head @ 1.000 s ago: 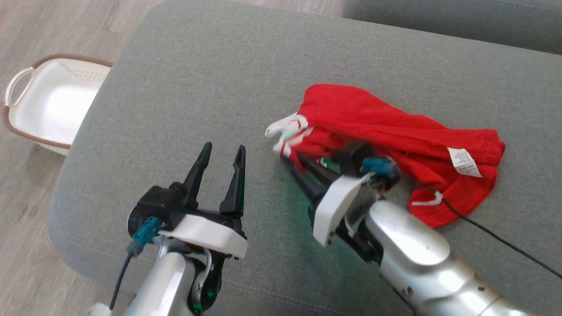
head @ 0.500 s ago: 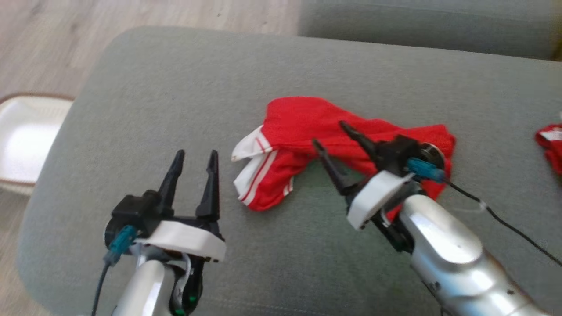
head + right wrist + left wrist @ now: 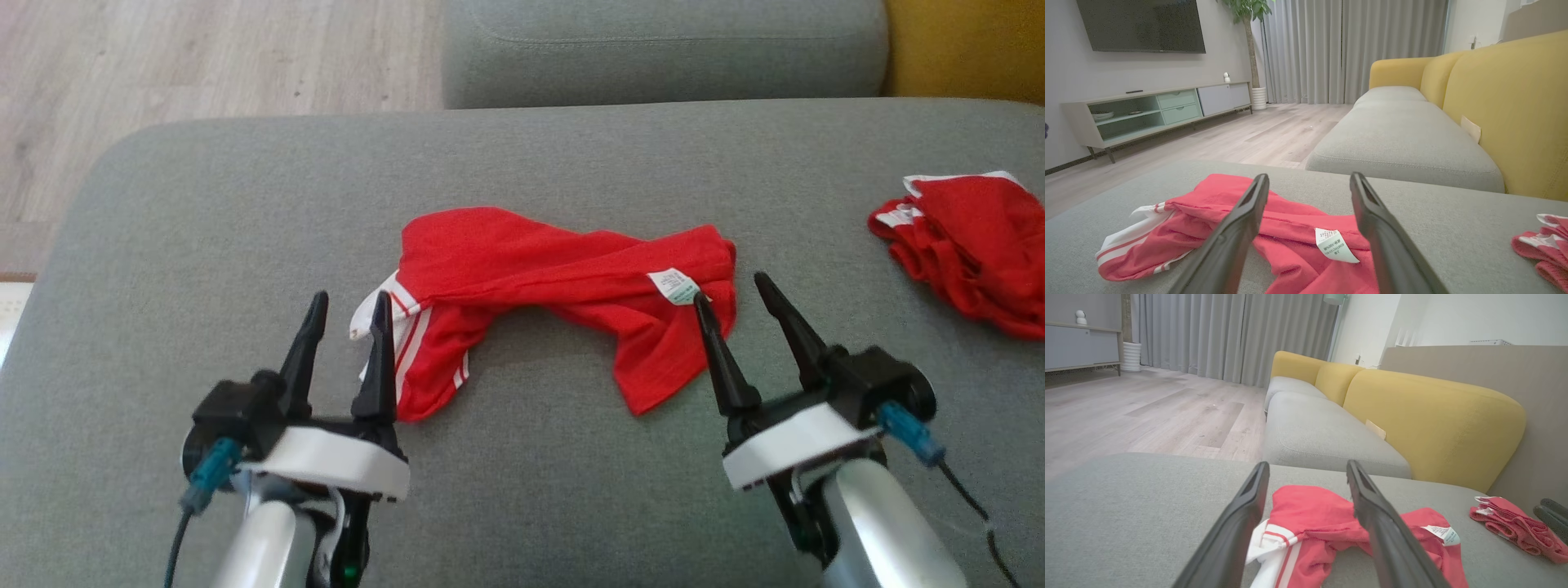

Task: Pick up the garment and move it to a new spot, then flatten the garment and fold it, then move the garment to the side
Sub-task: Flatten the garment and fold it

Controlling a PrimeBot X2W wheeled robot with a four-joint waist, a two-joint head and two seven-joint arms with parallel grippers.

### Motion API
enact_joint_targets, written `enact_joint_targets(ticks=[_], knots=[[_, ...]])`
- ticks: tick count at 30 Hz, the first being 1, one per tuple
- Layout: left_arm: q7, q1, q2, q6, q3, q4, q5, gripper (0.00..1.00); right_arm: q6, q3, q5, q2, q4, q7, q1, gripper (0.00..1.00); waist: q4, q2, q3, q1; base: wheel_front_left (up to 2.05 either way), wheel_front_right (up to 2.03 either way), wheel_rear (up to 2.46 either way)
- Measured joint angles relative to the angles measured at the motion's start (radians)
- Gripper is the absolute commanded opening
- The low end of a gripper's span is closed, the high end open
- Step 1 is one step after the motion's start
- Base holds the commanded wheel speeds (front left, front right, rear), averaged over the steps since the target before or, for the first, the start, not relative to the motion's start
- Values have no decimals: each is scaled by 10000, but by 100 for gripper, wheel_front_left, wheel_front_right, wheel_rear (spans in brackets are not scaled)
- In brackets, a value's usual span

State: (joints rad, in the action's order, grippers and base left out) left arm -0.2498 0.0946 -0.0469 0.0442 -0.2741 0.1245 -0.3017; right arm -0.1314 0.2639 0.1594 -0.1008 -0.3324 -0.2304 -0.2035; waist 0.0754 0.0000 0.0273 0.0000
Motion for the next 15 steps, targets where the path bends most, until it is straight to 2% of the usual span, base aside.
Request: enact_joint_targets(ticks=[8,15], knots=[[0,-362,-2,-17,-10,-2,117,100,-2,-531,-380,291,757,140,730,100,-157,0,-48,0,0,0,0],[0,-342,-6,-96,-75,-6,188,100,-2,-755,-591,347,1049,305,732,100,38,0,81,0,0,0,0]])
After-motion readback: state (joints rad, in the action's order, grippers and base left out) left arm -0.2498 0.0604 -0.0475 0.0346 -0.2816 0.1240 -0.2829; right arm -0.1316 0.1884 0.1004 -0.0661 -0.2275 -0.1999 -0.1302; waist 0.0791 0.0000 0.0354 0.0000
